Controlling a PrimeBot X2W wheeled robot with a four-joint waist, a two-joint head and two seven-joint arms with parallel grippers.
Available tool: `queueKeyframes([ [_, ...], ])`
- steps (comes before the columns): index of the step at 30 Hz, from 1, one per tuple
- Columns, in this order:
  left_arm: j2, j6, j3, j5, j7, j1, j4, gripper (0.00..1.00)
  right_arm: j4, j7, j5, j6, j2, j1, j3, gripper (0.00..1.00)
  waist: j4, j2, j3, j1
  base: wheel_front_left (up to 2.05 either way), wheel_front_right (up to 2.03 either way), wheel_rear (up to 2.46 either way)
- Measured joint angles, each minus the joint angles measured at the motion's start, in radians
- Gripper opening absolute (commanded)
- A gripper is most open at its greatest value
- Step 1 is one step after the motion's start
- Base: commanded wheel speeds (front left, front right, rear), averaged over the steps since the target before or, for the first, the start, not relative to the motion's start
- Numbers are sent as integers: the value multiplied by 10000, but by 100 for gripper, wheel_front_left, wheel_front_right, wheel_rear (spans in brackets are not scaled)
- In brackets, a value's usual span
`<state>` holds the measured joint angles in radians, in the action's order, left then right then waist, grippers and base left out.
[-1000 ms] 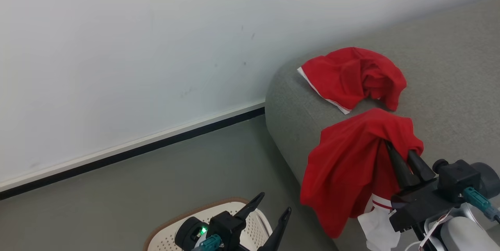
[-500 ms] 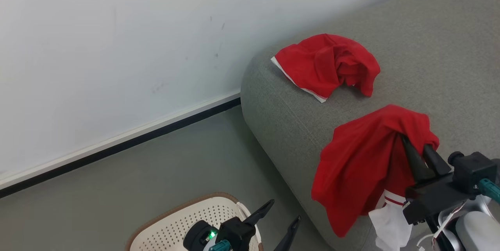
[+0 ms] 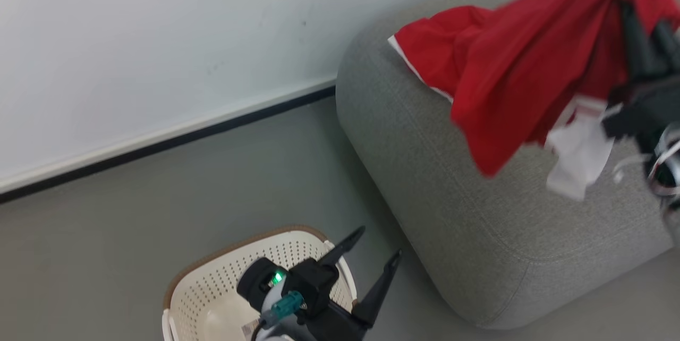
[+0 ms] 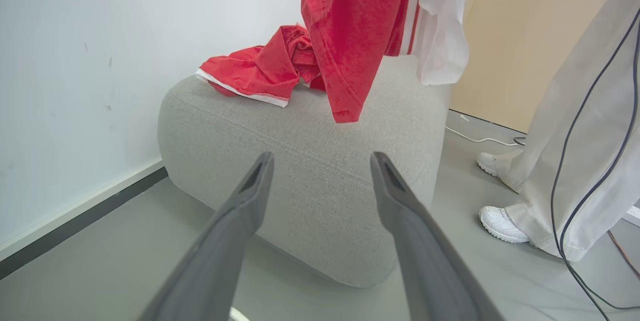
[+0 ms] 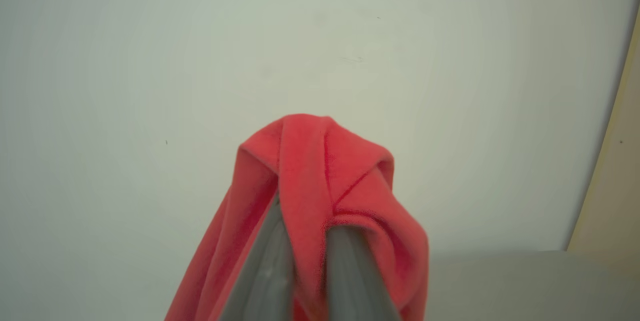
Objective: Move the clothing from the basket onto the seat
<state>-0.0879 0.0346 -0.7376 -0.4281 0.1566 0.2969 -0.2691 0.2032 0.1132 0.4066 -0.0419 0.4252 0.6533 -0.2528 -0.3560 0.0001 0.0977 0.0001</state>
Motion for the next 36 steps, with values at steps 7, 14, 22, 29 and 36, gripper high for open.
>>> queueKeyframes([
  [7, -219, -127, 301, 174, -155, 709, 660, 100, 1262, -169, 198, -109, 192, 2780, 571, 0, 311, 0, 924, 0, 0, 0, 0],
  [14, -408, -261, 476, 408, -349, 1239, 1262, 100, 2658, -251, 255, -111, 640, 4672, 1057, 0, 756, 0, 1893, 2, 0, 0, 0],
  [22, -642, -272, 550, 614, -579, 1581, 1687, 100, 4054, -232, 150, -109, 1655, 6471, 1563, 0, 1400, 1, 2939, 1, 0, 0, 0],
  [29, -894, -272, 671, 704, -671, 1732, 1965, 100, 5095, -61, -205, -107, 2307, 7336, 1670, 0, 1915, 1, 3727, 1, 0, 0, 0],
  [36, -997, -355, 669, 792, -800, 1769, 2268, 100, 5799, 50, -562, -23, 2485, 7977, 1425, 0, 2246, 0, 4343, 0, 0, 0, 0],
])
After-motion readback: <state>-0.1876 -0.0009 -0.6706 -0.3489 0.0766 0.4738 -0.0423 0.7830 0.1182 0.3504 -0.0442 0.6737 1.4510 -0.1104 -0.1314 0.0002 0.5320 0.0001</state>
